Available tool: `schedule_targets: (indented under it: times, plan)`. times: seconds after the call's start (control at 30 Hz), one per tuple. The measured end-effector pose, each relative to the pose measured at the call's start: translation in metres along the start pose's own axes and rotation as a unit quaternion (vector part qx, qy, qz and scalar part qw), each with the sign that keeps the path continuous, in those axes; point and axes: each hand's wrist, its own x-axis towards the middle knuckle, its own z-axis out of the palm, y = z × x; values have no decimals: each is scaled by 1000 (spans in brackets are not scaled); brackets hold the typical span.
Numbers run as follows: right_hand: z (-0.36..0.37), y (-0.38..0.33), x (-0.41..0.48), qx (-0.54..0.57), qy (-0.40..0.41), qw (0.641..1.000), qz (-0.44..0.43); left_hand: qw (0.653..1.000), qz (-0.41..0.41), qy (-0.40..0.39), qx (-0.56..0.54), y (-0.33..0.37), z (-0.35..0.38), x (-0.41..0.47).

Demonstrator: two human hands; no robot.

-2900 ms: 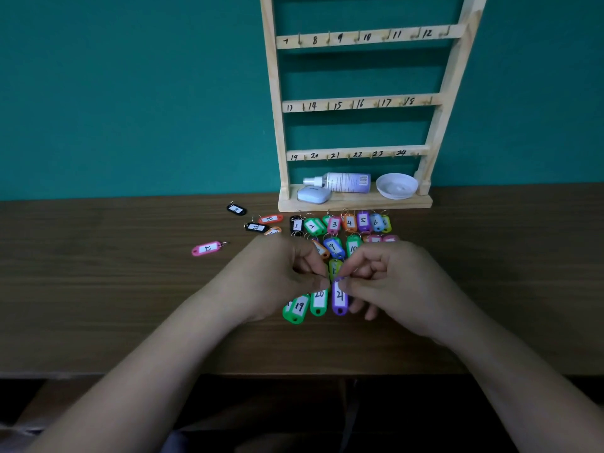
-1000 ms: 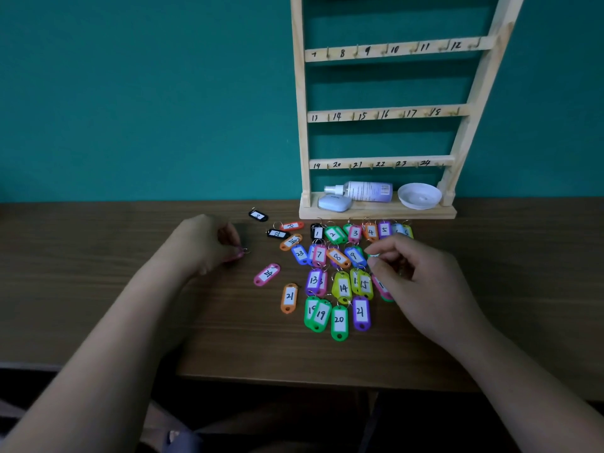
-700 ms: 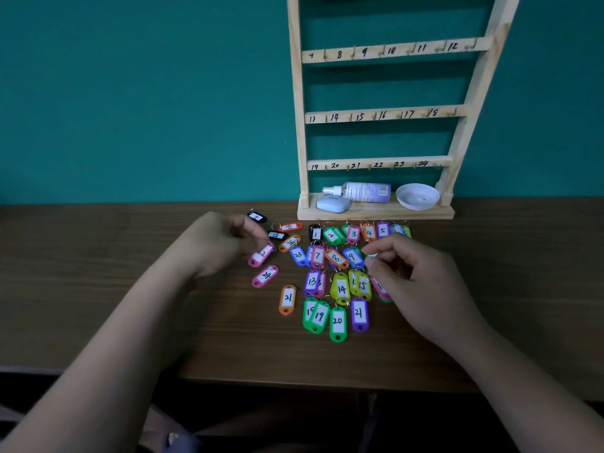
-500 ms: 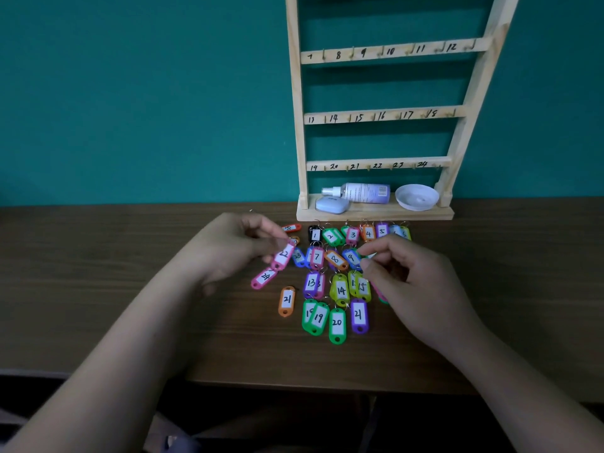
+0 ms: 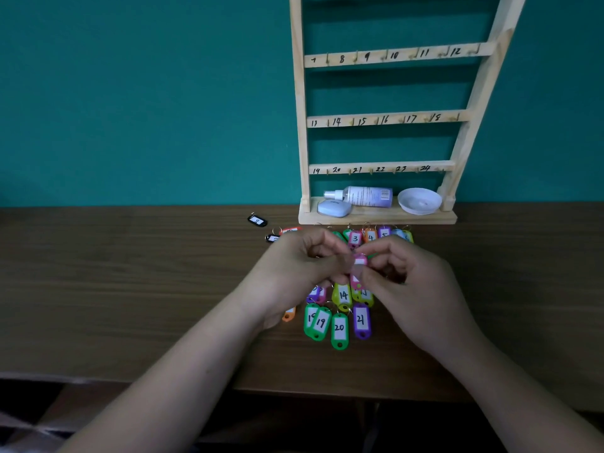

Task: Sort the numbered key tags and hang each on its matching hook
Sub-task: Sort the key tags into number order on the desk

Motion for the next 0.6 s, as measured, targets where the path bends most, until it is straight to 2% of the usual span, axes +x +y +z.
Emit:
schedule_targets:
  times: [0.1, 0.17, 0.3, 0.37, 0.43, 0.6]
  plan:
    - [-4, 1, 1, 7, 16, 1000, 10, 1000, 7, 10, 29, -2, -11, 6]
    - [-6, 2, 1, 15, 24, 999, 19, 994, 25, 58, 84, -7, -28, 15]
    - [-6, 3, 2, 25, 33, 999, 26, 946, 32, 185, 264, -22, -68, 36]
    - [-6, 3, 2, 35, 37, 998, 29, 918, 13, 218, 331, -31, -84, 43]
    - [-7, 4, 3, 38, 40, 998, 32, 896, -6, 217, 386, -40, -93, 49]
    - [-7, 6, 2, 35, 35, 998, 33, 863, -61, 148, 479, -49, -101, 53]
